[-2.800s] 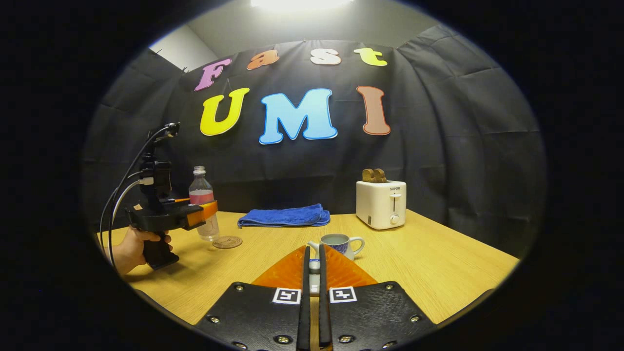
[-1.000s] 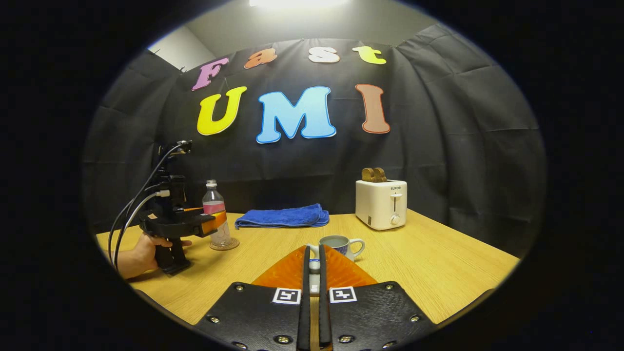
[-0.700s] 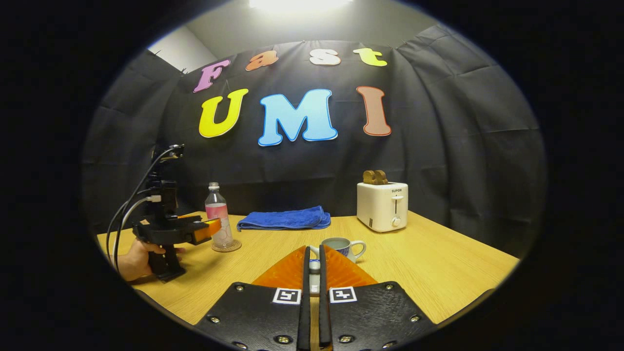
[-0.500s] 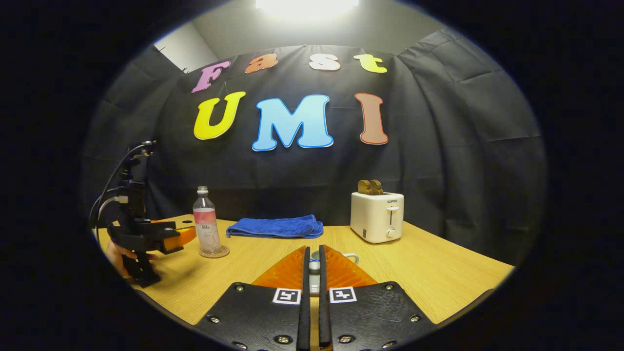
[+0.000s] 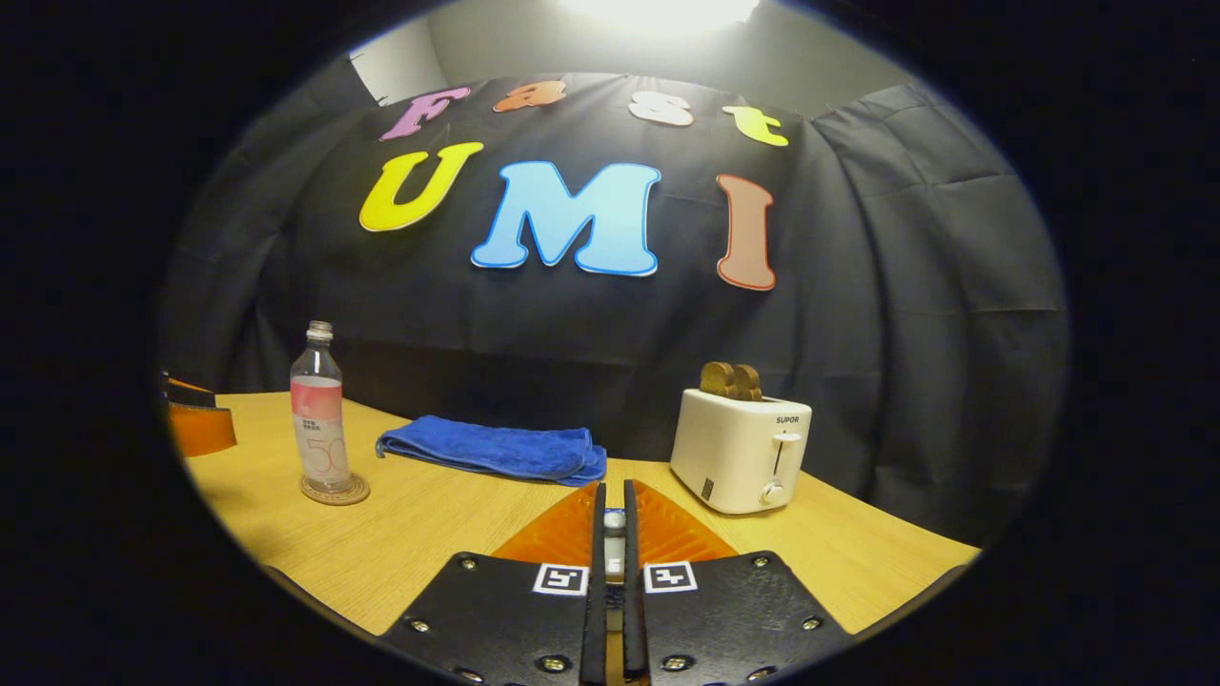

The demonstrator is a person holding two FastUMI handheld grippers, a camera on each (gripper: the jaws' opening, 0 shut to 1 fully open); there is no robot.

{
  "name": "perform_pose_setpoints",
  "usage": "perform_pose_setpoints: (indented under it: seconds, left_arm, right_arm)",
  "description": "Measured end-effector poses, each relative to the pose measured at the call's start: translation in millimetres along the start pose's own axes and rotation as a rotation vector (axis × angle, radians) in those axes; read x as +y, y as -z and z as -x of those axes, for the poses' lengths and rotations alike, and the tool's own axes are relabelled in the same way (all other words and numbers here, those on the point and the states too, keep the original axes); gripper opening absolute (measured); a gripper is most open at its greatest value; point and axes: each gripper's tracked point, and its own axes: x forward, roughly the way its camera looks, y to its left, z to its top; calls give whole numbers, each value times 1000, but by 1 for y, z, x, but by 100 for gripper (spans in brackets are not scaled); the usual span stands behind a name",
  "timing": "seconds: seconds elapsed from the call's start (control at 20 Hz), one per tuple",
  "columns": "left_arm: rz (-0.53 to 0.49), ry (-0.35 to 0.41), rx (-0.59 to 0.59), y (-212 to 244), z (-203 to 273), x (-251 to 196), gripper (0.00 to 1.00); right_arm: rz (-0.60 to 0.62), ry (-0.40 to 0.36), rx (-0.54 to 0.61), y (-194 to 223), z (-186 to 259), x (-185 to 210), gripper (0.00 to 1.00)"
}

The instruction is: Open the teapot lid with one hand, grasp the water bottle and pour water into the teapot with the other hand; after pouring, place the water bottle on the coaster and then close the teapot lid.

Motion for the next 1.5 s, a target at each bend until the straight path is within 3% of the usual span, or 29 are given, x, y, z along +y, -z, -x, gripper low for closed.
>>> perform_pose_setpoints:
  seconds: [0.25,0.4,0.7,0.95,1.1,1.15,1.2,1.35,1.5]
  left_arm:
    - [16,12,-4,-1,0,-3,98]
    - [16,0,4,2,2,4,98]
    - [8,15,7,1,3,-3,98]
    - [6,8,8,-1,7,-1,98]
    - [1,13,10,-1,12,-4,98]
    - [-4,16,6,-2,14,-6,98]
    - [-14,18,-6,-3,20,-9,98]
    - [-28,42,-30,3,40,-33,98]
    - [-48,36,-33,13,58,-50,99]
  right_arm:
    - [-26,-23,25,7,-11,7,7]
    - [-39,26,29,9,-13,-5,7]
    - [-41,19,54,13,-16,-1,7]
    - [-19,1,56,10,-12,4,14]
    - [-6,-3,-1,-19,9,3,35]
    - [-14,-5,10,-22,22,4,34]
    - [-34,-20,31,-23,40,10,51]
    - [-68,-33,75,-15,98,27,82]
    - [-62,-17,62,-12,132,39,81]
